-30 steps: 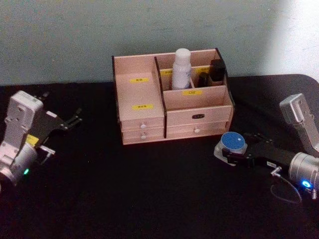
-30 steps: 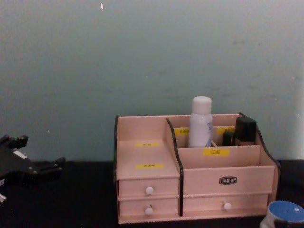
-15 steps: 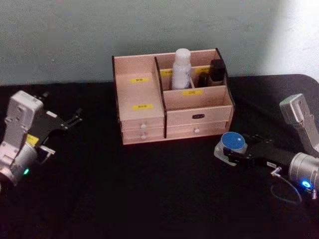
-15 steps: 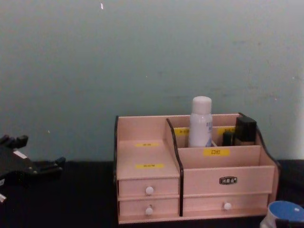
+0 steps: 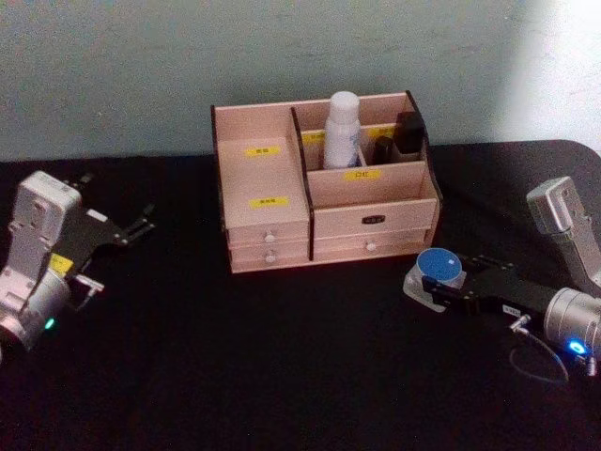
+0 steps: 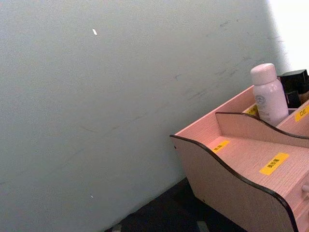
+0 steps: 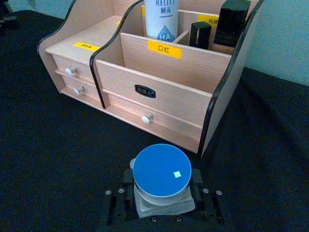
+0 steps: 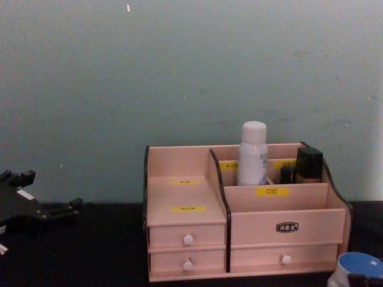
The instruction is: Pick up the facial cleanser and watermelon frost from the table and place them into the tiered storage box.
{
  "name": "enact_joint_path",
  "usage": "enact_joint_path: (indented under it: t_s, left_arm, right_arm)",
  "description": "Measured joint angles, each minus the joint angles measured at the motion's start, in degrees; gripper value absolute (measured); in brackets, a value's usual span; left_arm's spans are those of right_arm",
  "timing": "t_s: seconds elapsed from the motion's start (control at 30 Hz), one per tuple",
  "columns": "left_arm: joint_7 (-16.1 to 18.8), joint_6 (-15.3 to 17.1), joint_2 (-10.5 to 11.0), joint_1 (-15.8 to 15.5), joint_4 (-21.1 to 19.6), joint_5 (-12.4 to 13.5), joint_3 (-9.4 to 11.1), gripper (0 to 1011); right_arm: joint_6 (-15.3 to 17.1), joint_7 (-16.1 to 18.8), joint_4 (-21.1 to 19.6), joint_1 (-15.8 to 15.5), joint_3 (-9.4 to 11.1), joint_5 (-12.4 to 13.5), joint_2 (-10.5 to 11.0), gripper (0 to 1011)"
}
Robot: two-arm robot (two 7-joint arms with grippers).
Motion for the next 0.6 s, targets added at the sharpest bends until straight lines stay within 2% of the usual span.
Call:
enact_joint_path:
  t_s: [0.6]
  left_arm:
    - [0.0, 0.0, 0.0, 0.0, 0.0, 0.0, 0.0, 1001]
  right_arm:
    - [-0.29, 0.27, -0.36, -0.02, 0.02, -0.09, 0.22, 706]
